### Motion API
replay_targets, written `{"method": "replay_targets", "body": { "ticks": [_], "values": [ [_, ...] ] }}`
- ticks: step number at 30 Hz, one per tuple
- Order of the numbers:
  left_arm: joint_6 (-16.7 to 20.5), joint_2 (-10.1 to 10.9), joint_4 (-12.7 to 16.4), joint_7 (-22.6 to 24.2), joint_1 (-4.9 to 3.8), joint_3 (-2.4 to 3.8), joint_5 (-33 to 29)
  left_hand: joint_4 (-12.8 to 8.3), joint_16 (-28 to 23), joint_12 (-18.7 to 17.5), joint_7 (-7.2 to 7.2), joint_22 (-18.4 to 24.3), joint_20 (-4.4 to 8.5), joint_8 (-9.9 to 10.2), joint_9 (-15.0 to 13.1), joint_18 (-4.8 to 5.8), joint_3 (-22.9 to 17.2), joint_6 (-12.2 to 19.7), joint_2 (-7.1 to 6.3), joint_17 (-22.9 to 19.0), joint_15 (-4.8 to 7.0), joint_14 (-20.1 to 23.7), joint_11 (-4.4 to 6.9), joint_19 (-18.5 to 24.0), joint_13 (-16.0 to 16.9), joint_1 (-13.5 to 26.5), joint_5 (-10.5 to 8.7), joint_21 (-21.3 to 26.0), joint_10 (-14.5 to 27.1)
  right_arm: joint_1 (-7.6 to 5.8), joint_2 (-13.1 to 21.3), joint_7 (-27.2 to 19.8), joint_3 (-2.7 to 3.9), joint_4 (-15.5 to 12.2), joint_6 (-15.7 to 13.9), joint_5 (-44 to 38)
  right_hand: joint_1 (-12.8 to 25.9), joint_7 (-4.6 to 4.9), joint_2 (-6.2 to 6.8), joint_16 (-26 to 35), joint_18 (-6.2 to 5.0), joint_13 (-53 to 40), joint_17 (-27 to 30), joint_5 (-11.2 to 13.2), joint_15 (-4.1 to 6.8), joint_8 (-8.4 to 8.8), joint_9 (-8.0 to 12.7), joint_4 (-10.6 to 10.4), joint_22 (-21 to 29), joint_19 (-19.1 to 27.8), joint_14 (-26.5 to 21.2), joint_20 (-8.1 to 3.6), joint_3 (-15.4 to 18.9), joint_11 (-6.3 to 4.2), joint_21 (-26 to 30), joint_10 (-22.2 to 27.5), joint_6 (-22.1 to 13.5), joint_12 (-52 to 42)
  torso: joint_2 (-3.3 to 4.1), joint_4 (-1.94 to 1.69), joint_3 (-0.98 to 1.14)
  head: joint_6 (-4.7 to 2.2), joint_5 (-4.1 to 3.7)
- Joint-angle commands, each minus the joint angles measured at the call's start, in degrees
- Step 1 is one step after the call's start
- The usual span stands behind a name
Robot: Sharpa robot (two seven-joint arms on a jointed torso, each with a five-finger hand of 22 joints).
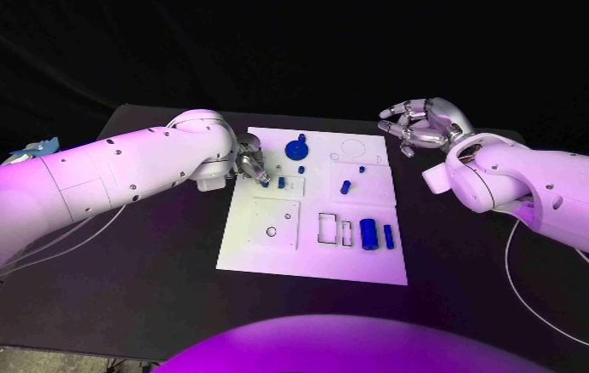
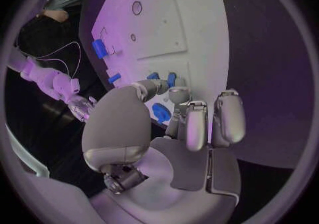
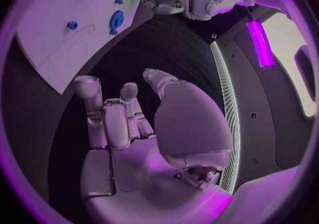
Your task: Assemble the parts on the task board
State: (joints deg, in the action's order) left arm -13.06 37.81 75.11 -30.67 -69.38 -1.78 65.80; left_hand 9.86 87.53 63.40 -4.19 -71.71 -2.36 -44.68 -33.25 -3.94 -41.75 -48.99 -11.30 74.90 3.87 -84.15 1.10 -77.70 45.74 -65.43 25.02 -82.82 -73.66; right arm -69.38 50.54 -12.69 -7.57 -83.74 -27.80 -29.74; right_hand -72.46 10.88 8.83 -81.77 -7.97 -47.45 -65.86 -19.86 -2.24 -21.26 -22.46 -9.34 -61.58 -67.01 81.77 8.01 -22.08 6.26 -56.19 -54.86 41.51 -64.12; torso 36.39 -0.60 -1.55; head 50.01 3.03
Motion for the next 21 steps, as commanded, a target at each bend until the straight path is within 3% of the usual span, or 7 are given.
{"method": "replay_targets", "body": {
  "ticks": [1,21],
  "values": [
    [-2.2,-0.3,0.0,-0.7,0.19,-0.16,-0.2,-8.9,0.4,-0.3,0.71,0.0,0.09,-0.2,0.0,-0.15,-9.4,-0.8,0.5,9.6,0.35,-4.5,-0.1,-0.3,-0.1,0.5,0.19,-0.2,-0.5,0.04,0.0,-0.5,0.01,0.0,0.5,-0.6,0.2,0.21,-0.11,0.2,-0.15,0.1,0.1,-0.2,0.26,-0.05,0.1,-0.3,0.0,0.3,-0.1,-0.03,0.0,-0.01,0.4,0.3,-0.5,-0.2,0.0,-0.01,-0.02,-0.01,-0.07],
    [-2.2,-1.3,-0.8,-1.1,0.2,-0.55,-0.3,-7.5,0.7,0.5,1.33,-0.8,0.29,-0.8,0.3,0.02,-7.1,-1.4,1.02,10.3,0.64,-4.7,0.33,-0.7,1.0,3.4,-0.63,-0.4,-1.9,0.05,0.1,-0.5,0.01,-0.1,0.5,-0.6,0.2,0.21,-0.11,0.2,-0.15,0.1,0.1,-0.2,0.26,-0.05,0.1,-0.3,0.0,0.3,-0.1,-0.03,0.0,-0.01,0.4,0.3,-0.5,-0.2,0.02,-0.05,-0.04,-0.01,-0.23]
  ]
}}
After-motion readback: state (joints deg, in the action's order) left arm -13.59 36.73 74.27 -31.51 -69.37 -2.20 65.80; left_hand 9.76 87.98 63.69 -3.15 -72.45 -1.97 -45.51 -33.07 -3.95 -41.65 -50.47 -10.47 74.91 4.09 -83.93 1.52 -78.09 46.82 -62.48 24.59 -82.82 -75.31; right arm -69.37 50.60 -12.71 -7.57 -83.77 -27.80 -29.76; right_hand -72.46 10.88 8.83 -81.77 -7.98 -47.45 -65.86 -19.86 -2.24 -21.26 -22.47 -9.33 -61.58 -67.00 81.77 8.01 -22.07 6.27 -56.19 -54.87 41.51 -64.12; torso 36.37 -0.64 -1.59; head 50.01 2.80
